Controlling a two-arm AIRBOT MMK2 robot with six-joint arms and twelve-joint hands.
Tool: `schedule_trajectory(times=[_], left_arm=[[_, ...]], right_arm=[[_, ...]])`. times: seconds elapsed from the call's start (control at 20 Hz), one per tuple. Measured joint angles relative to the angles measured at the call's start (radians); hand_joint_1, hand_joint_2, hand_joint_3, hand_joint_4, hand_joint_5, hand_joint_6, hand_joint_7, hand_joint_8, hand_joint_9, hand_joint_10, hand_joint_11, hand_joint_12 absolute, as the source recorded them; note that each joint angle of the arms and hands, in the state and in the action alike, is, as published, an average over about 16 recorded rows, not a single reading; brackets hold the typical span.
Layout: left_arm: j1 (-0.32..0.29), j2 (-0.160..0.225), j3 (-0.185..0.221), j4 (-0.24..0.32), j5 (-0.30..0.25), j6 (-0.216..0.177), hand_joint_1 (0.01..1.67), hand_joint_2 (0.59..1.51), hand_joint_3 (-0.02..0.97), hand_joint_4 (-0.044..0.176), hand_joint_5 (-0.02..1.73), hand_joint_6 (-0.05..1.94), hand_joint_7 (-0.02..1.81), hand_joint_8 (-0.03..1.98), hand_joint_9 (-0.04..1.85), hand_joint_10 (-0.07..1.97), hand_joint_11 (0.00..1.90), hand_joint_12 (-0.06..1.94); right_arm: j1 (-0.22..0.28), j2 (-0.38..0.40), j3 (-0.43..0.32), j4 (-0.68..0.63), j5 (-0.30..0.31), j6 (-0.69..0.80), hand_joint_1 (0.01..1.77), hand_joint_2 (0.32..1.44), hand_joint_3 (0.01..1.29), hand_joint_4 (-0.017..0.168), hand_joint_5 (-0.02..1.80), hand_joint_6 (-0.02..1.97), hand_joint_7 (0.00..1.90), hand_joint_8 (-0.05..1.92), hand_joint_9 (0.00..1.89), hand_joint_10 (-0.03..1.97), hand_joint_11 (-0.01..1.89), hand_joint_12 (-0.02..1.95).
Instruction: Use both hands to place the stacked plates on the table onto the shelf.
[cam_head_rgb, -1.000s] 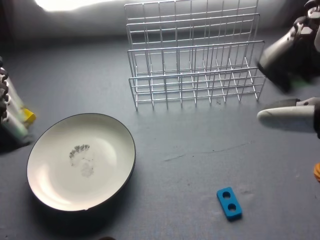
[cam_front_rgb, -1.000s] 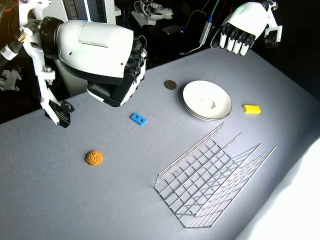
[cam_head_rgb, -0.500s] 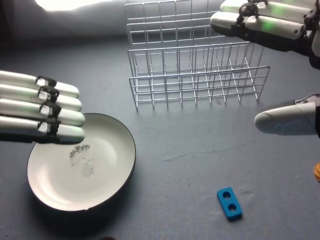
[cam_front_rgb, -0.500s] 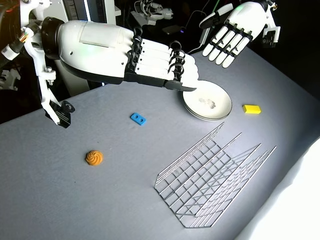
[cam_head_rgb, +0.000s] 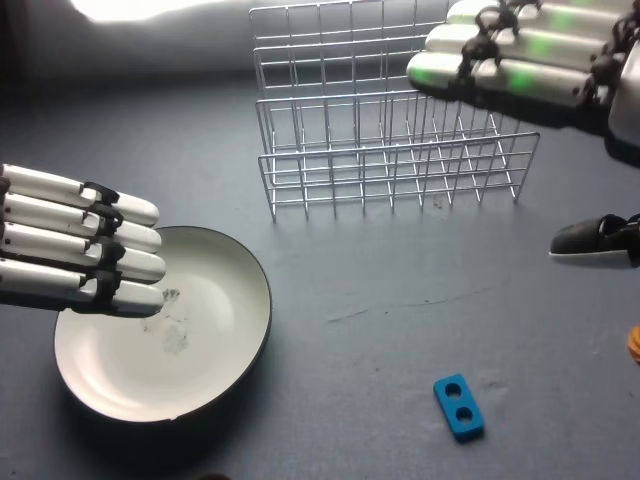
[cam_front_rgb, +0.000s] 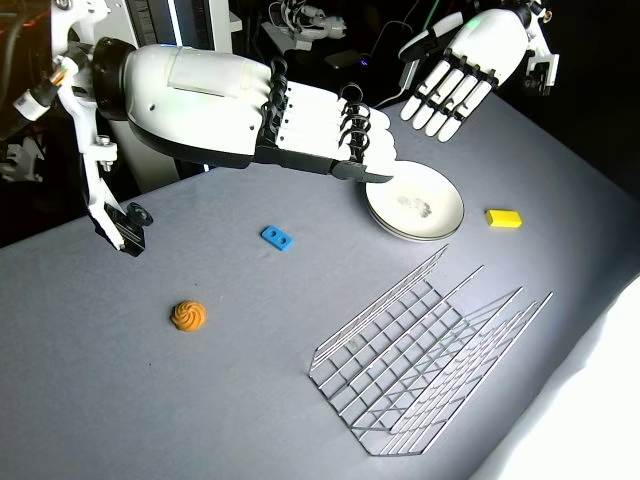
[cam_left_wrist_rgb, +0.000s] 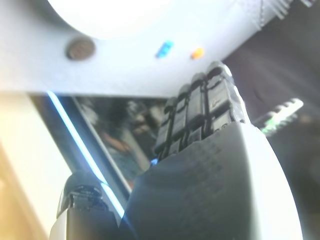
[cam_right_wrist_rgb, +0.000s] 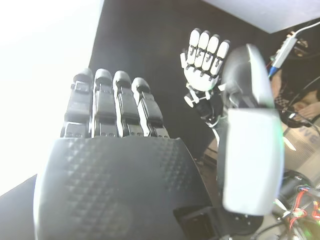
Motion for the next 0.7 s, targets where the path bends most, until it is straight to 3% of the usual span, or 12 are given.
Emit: schedule_trajectory(times=[0.35, 0.7], left_arm=[[0.069, -0.025, 0.017, 0.029, 0.038, 0.059, 0.02, 1.025, 0.023, 0.005, 0.02, -0.02, 0.02, -0.01, 0.02, 0.0, 0.02, -0.02], [0.182, -0.062, 0.027, 0.024, 0.089, 0.105, 0.02, 1.029, 0.023, 0.005, 0.02, -0.02, 0.02, -0.01, 0.02, 0.0, 0.02, -0.02]], right_arm=[[-0.007, -0.01, -0.001, -0.033, 0.012, 0.001, 1.22, 0.99, 0.02, -0.001, 0.02, 0.02, 0.02, 0.01, 0.02, 0.01, 0.02, 0.0], [-0.01, -0.012, -0.004, -0.044, 0.017, 0.001, 1.37, 1.02, 0.02, -0.001, 0.04, 0.02, 0.02, 0.01, 0.02, 0.01, 0.02, 0.15]])
